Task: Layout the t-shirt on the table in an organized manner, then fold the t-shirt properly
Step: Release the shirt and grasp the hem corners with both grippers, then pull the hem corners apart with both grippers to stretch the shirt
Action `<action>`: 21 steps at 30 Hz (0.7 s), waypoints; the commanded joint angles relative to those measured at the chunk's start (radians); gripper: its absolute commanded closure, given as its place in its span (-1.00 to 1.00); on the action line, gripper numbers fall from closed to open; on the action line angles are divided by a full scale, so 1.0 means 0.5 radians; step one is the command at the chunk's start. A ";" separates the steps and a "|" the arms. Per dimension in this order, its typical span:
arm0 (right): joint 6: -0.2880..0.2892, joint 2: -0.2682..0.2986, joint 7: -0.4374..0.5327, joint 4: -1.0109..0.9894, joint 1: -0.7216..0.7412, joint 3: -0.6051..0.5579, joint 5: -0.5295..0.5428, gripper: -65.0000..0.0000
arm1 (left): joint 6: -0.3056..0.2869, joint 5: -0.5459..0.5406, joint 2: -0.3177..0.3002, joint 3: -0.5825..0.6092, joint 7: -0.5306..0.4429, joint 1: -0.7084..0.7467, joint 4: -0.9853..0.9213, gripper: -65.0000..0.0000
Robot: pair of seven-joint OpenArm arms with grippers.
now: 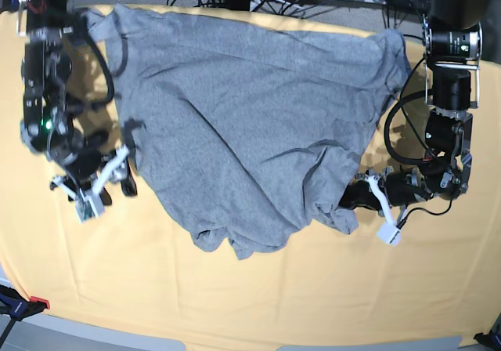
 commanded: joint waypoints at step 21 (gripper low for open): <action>0.706 -0.290 -0.216 -1.595 0.795 0.013 0.710 -0.05 | -0.017 -0.041 -0.011 -0.015 -0.024 -0.060 0.029 1.00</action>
